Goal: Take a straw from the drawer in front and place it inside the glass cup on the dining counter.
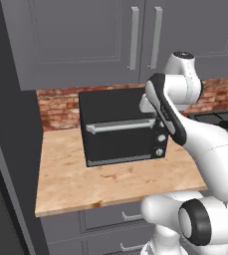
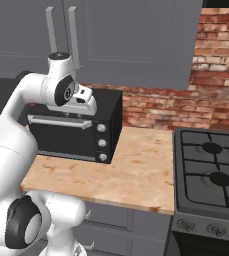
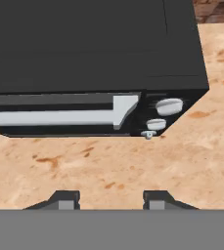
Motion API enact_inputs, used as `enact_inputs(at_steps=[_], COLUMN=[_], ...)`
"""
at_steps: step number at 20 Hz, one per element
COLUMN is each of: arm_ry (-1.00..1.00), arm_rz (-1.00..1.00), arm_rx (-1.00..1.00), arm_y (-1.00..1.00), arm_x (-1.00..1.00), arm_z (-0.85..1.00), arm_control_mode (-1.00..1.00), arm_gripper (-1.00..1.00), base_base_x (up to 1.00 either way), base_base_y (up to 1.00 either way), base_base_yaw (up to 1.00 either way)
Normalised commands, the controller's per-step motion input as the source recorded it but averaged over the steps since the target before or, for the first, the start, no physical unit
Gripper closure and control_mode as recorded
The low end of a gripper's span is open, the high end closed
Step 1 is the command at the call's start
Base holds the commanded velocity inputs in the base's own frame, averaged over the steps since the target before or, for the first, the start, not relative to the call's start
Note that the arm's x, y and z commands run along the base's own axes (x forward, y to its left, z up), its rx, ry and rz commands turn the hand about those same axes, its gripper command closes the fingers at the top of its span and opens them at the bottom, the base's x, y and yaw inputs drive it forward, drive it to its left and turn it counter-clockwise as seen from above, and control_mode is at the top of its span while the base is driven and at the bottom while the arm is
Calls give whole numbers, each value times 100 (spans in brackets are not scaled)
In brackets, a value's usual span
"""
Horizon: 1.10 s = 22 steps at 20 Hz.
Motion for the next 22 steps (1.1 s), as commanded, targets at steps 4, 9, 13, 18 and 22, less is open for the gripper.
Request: enact_inputs(at_steps=[4, 9, 13, 18, 22], arm_ry=[0, 1, 1, 0, 0], arm_rz=[0, 0, 0, 0, 0], arm_rx=[0, -1, -2, 0, 0], arm_y=[0, 0, 0, 0, 0], arm_x=[-12, -31, -8, 0, 0], arm_z=[-5, -19, -6, 0, 0], arm_control_mode=[-100, -100, 100, 100, 100], arm_gripper=[-100, -100, -100, -100, -100], base_base_x=[0, 0, -31, -40, -43], base_base_y=[0, 0, 0, 0, -37], base_base_yaw=[0, 0, 0, 0, 13])
